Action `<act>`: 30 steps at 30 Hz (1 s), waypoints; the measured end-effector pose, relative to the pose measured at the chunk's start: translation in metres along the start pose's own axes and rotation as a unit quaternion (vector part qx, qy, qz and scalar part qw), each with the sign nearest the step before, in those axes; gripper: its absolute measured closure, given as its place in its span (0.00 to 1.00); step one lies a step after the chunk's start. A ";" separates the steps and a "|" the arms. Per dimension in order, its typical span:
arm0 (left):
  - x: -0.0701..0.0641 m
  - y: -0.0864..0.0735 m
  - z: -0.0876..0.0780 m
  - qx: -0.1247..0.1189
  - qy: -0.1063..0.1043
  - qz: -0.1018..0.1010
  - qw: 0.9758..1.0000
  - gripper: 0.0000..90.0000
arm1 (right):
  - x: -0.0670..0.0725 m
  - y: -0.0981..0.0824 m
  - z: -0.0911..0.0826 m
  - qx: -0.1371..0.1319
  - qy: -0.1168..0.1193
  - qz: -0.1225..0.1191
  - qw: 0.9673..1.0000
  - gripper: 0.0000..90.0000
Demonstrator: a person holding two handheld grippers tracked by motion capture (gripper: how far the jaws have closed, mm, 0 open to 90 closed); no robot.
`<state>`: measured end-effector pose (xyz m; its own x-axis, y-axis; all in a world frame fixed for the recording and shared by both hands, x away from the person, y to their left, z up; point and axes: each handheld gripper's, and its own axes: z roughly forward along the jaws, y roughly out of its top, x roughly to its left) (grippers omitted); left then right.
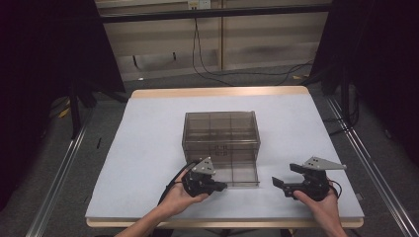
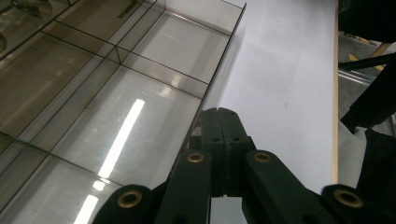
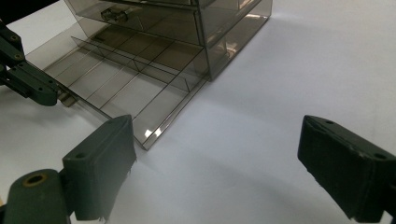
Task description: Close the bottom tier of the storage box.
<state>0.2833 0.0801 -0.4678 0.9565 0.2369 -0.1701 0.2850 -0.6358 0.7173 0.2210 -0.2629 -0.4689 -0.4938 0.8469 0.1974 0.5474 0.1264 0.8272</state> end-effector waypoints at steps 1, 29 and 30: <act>0.000 0.000 0.001 -0.006 0.001 0.006 1.000 1.00 | 0.000 0.000 0.000 0.001 0.000 0.000 1.000 0.12; 0.004 0.002 0.006 -0.014 0.017 -0.009 1.000 1.00 | 0.001 0.001 0.001 0.004 0.007 -0.001 1.000 0.14; 0.004 0.002 0.006 -0.020 0.016 -0.009 1.000 1.00 | 0.001 0.001 0.001 0.002 0.007 -0.002 1.000 0.14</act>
<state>0.2883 0.0751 -0.4712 0.9485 0.2717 -0.1626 0.2994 -0.6019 0.7404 0.2217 -0.2615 -0.4686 -0.5057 0.8388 0.2017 0.5488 0.1324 0.8254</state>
